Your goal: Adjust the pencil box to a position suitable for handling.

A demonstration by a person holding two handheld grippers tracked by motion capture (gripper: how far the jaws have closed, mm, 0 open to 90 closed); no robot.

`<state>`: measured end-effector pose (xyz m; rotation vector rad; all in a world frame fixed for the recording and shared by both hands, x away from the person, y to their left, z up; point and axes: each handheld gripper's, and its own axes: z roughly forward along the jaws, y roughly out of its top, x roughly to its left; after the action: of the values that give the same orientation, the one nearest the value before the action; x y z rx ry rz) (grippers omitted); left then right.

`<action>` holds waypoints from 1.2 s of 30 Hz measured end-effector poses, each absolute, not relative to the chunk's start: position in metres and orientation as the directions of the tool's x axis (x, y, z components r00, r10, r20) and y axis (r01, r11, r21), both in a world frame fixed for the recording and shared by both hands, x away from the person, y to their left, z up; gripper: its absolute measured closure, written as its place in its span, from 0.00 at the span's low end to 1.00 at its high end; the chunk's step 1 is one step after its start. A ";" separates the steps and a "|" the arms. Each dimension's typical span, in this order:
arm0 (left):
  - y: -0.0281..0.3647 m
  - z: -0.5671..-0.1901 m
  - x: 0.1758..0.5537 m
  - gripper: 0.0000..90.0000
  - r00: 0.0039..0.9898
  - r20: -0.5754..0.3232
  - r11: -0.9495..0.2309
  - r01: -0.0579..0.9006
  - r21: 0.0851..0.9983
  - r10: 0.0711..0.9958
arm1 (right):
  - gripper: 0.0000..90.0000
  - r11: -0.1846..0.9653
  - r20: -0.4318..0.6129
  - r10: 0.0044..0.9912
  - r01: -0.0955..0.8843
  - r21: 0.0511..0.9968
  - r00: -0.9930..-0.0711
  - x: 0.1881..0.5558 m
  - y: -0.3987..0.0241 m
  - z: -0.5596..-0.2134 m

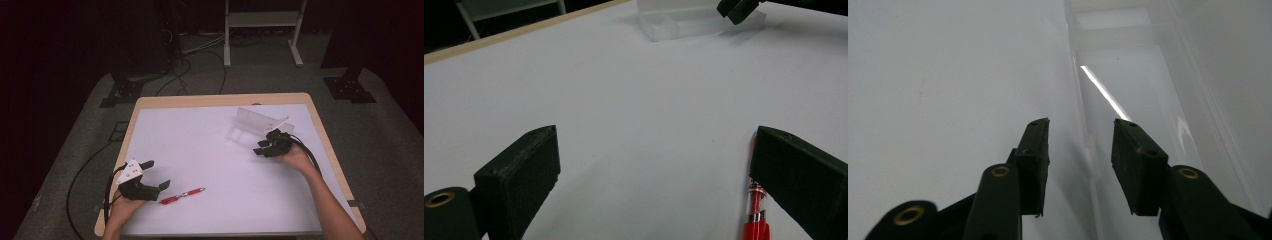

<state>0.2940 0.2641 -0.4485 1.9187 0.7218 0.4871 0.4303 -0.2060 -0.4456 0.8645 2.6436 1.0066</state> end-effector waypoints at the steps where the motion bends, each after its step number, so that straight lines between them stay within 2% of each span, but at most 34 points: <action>1: 0.264 -0.449 0.294 0.06 0.742 0.023 -0.333 0.273 0.903 0.670 | 0.67 0.609 0.027 0.575 0.449 0.654 -0.818 0.431 -0.206 -0.446; 21: 0.266 -0.449 0.294 0.06 0.751 -0.004 -0.315 0.282 0.906 0.661 | 0.90 0.645 -0.016 0.576 0.443 0.623 -0.817 0.434 -0.203 -0.456; 36: 0.267 -0.448 0.295 0.06 0.751 -0.019 -0.300 0.286 0.910 0.660 | 0.93 0.656 -0.022 0.562 0.429 0.622 -0.827 0.435 -0.203 -0.458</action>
<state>0.2946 0.2671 -0.4484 1.8911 0.7256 0.4413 0.4350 -0.2027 -0.4580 0.8069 2.6608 0.9176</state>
